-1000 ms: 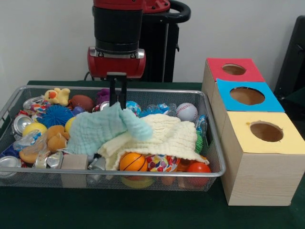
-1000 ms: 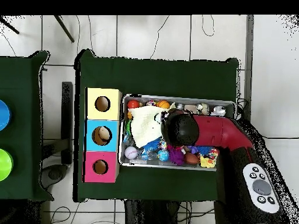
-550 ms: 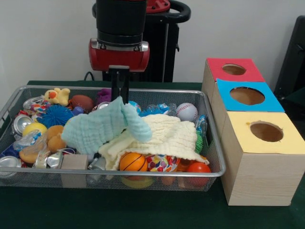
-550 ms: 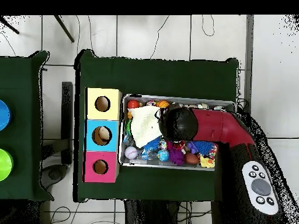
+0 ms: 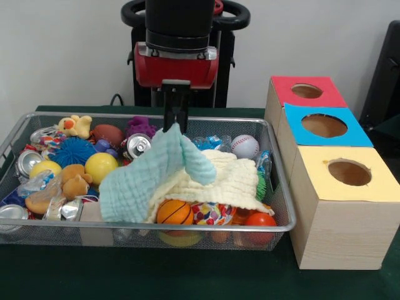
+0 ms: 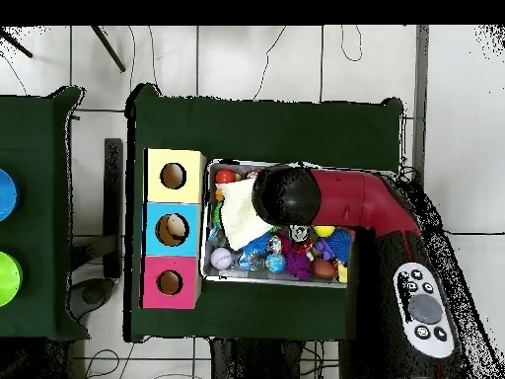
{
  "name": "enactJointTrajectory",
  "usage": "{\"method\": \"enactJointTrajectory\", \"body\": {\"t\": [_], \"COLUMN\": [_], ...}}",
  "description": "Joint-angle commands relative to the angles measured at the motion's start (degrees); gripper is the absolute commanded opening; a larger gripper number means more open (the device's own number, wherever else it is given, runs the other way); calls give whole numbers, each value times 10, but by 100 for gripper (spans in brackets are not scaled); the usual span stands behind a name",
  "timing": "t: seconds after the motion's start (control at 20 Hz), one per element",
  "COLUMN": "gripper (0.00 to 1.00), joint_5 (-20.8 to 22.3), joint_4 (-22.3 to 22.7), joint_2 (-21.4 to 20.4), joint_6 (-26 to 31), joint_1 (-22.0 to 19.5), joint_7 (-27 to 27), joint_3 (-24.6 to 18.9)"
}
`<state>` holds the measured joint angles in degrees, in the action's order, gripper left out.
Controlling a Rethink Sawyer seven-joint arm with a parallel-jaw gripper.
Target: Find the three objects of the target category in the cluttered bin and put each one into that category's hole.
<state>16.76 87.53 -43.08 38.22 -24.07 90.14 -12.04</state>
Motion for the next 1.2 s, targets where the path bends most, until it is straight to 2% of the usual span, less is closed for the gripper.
{"method": "enactJointTrajectory", "body": {"t": [0.05,0.7,1.05,1.1,1.2], "gripper": [0,0,0,100,100], "joint_5": [-28,-67,-84,-91,-90], "joint_4": [-28,-26,-2,0,-5], "joint_2": [12,21,20,20,21], "joint_6": [62,43,-12,-15,-9], "joint_1": [30,105,108,107,109], "joint_7": [108,157,135,127,127], "joint_3": [15,67,71,72,77]}}
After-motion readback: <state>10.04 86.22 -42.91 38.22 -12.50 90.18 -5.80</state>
